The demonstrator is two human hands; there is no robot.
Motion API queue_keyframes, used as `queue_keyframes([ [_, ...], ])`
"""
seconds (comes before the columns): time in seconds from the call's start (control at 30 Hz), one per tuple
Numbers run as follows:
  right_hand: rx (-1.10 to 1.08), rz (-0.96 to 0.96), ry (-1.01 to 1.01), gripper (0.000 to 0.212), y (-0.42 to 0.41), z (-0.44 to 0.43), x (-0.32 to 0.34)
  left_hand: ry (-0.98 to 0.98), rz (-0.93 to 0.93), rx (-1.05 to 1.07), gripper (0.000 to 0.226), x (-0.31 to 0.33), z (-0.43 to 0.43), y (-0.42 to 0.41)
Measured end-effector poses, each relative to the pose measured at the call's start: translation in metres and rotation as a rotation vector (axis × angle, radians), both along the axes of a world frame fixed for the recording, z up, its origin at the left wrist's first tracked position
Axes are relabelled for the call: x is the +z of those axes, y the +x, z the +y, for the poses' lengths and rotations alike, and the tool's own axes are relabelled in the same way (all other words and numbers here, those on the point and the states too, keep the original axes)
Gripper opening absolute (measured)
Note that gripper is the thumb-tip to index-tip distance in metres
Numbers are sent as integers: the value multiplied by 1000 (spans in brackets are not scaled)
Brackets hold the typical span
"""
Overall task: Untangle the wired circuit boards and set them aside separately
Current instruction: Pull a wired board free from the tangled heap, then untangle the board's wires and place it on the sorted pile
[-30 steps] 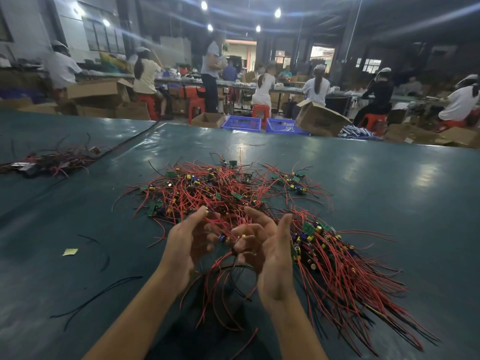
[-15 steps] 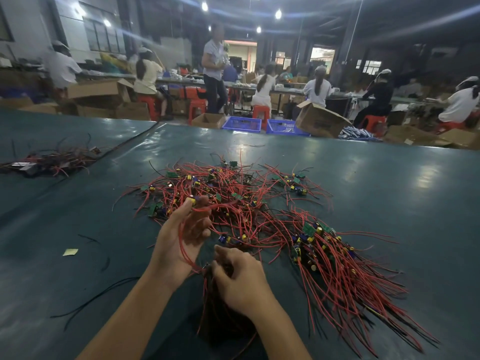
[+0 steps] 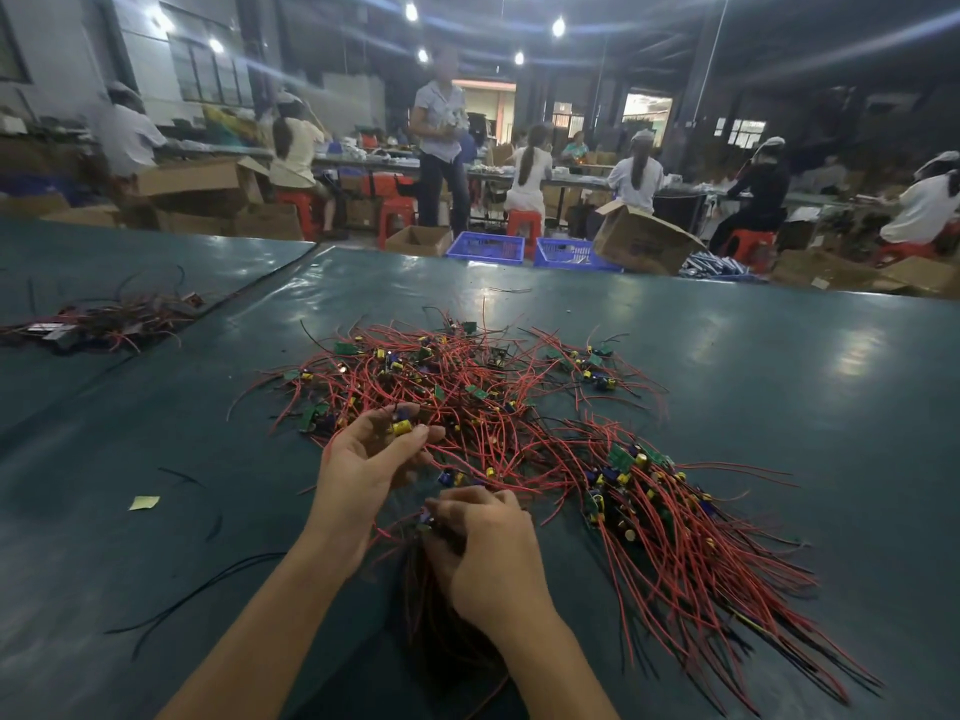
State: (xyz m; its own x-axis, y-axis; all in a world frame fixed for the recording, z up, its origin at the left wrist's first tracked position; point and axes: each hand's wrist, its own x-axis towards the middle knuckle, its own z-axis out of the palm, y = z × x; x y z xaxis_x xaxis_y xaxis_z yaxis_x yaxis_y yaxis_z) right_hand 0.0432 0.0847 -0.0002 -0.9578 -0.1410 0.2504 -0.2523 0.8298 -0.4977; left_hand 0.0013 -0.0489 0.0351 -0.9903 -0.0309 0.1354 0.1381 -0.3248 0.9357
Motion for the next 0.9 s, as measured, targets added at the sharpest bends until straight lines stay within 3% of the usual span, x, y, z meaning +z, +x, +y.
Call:
queue_keyframes([
  [0.07,-12,35,-148,39,0,-1,3,-47,1,8,18,-1,2,1],
  [0.2,16,-19,-827,19,3,-7,12,-105,-55,-60,38,-1,9,4],
  [0.43,-99,-139,-1278,28,0,2,27,-217,-35,-151,17,-6,21,11],
  [0.6,-193,-193,-1412,14,-3,6,28,-212,1,-109,20,-1,23,15],
  [0.73,-239,-196,-1449,25,-4,7,27,-267,47,-39,10,-3,25,15],
  [0.9,-315,-208,-1431,28,-6,13,26,-124,-14,-45,6,-2,24,14],
])
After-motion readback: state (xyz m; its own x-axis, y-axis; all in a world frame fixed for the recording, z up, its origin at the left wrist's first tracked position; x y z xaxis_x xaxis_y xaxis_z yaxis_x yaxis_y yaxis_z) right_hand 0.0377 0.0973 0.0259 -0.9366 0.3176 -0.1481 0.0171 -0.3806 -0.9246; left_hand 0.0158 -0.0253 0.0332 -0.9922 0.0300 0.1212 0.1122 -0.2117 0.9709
